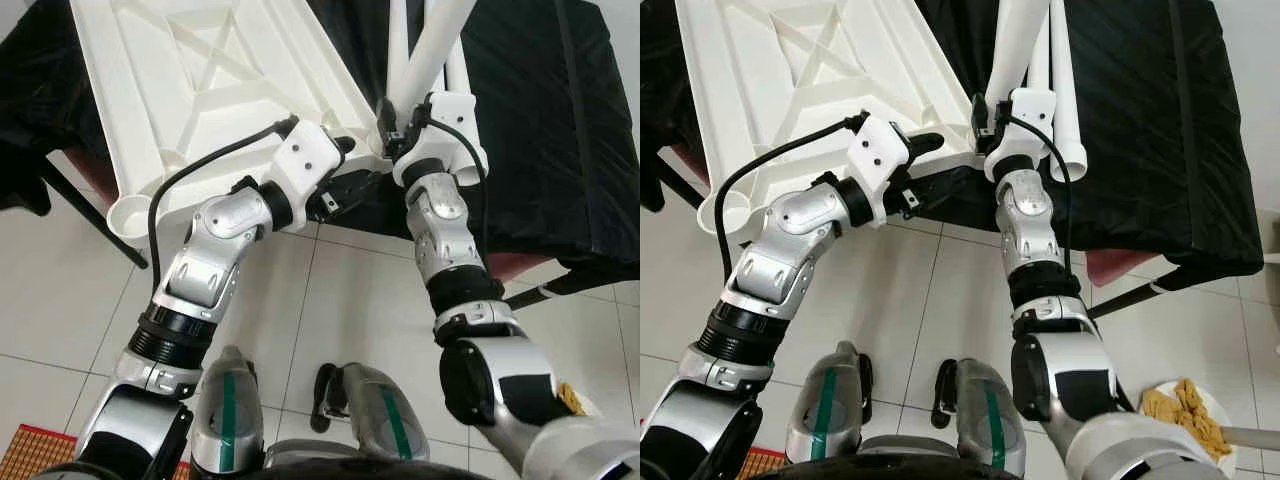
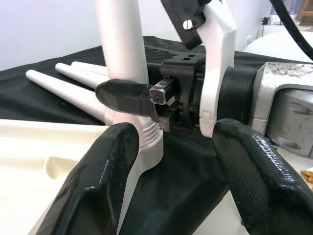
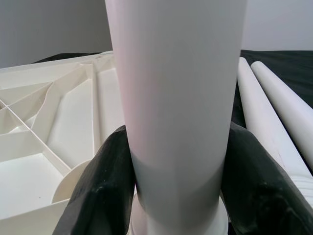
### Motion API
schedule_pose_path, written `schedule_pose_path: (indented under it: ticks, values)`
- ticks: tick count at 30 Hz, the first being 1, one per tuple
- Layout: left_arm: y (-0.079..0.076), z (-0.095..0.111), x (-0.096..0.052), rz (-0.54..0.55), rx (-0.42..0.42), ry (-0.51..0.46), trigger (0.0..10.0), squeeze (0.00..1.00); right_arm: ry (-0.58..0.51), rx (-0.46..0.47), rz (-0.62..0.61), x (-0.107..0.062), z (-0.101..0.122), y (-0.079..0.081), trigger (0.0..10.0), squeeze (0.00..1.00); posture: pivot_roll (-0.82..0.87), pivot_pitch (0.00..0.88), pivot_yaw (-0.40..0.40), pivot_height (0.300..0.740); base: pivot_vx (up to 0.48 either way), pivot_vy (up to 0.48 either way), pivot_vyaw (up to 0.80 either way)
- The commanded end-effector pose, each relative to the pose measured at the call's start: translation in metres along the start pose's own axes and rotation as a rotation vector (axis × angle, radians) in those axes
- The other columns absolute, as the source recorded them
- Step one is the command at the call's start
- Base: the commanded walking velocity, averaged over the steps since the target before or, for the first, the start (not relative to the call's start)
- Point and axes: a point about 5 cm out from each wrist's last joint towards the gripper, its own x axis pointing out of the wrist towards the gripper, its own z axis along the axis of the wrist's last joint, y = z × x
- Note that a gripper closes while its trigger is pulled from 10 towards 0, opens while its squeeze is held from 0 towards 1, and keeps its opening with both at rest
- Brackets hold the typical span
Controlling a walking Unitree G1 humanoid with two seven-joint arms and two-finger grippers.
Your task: Building children table
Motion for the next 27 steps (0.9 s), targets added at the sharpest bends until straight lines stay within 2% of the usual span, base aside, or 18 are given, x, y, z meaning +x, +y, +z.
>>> schedule_pose_path:
  ticks: [1, 3, 11, 12, 26, 27]
  values:
    - [-0.002, -0.001, 0.001, 0.011, -0.009, 0.007, 10.0, 0.00, 0.036, 0.025, -0.044, -0.007, -0.009, -0.004, 10.0, 0.00, 0.05, 0.032, -0.075, 0.740, 0.000, 0.000, 0.00]
    - [-0.002, -0.001, 0.002, 0.009, -0.006, 0.005, 10.0, 0.00, 0.043, 0.044, -0.009, -0.010, -0.010, 0.004, 10.0, 0.00, 0.05, 0.028, -0.073, 0.740, 0.000, 0.000, 0.00]
    - [-0.001, 0.000, 0.002, 0.010, -0.005, 0.006, 10.0, 0.00, 0.052, 0.044, -0.046, -0.010, -0.008, 0.002, 10.0, 0.00, 0.05, 0.028, -0.075, 0.740, 0.000, 0.000, 0.00]
    - [-0.001, 0.000, 0.002, 0.010, -0.004, 0.006, 10.0, 0.00, 0.049, 0.051, -0.041, -0.011, -0.007, 0.003, 10.0, 1.00, 0.05, 0.027, -0.076, 0.740, 0.000, 0.000, 0.00]
    - [-0.001, 0.000, 0.002, 0.011, -0.009, 0.002, 10.0, 0.00, 0.020, 0.088, 0.065, -0.012, 0.001, -0.004, 10.0, 1.00, 0.04, 0.027, -0.074, 0.740, 0.000, 0.000, 0.00]
    - [-0.001, 0.000, 0.003, 0.010, -0.011, 0.000, 10.0, 0.00, 0.019, 0.083, 0.110, -0.010, 0.003, -0.006, 10.0, 1.00, 0.04, 0.027, -0.070, 0.740, 0.000, 0.000, 0.00]
